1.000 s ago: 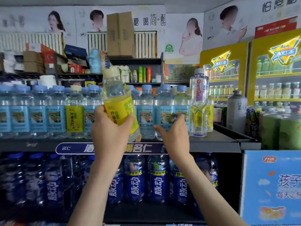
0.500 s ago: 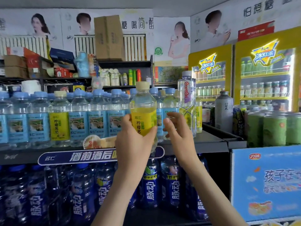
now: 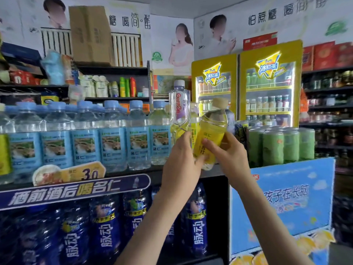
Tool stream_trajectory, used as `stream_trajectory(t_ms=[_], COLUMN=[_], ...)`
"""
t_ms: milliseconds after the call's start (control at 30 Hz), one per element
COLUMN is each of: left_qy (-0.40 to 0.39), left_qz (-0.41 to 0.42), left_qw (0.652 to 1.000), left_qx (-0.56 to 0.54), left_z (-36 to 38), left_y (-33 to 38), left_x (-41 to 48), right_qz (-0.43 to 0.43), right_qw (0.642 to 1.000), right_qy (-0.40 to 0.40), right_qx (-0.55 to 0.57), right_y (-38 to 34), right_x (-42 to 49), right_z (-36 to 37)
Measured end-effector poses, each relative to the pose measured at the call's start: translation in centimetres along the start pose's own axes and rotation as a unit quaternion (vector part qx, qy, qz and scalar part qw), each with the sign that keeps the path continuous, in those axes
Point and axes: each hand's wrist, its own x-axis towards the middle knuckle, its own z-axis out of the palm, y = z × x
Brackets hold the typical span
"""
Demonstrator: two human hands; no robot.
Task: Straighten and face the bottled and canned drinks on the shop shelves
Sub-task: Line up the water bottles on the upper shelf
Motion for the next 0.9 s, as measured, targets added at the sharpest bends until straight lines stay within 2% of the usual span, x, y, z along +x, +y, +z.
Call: stream_trajectory(t_ms=[100,200,433,567,633,667,767,800,900], left_qy=[0.068,0.129,0.141,0.134,0.127,0.125,0.120,0.118,0.130], left_qz=[0.014,0.010,0.009,-0.008,-0.019,-0.027,-0.061,-0.076,-0.100], left_qw=[0.997,0.987,0.980,0.982,0.985,0.986,0.986,0.986,0.983], left_qx=[0.045,0.098,0.140,0.130,0.116,0.110,0.098,0.092,0.087], left_z=[-0.3,-0.2,-0.1,-0.5,-1.0,-1.3,-2.5,-3.0,-5.3], left_y=[-1.1,-2.9,-4.4,-4.8,-4.8,-4.9,-5.3,-5.5,-5.7], left_x=[-0.1,0.3,0.7,0.4,0.2,0.1,-0.3,-0.4,-1.0], right_qz=[0.032,0.062,0.054,0.067,0.067,0.053,-0.061,-0.097,-0.156], right_qw=[0.999,0.997,0.988,0.981,0.981,0.986,0.991,0.988,0.986], right_qy=[0.009,-0.025,-0.136,-0.172,-0.156,-0.120,0.035,0.053,-0.001], right_qx=[-0.026,-0.048,-0.050,-0.051,-0.089,-0.107,-0.117,-0.103,-0.058], right_y=[1.8,3.2,4.9,4.3,3.7,3.2,1.7,0.8,-1.4], right_x=[2.8,5.2,7.0,6.6,6.0,5.4,2.6,1.5,-1.2], right_z=[-1.6,-1.6,1.2,1.3,1.4,1.7,3.0,3.8,6.5])
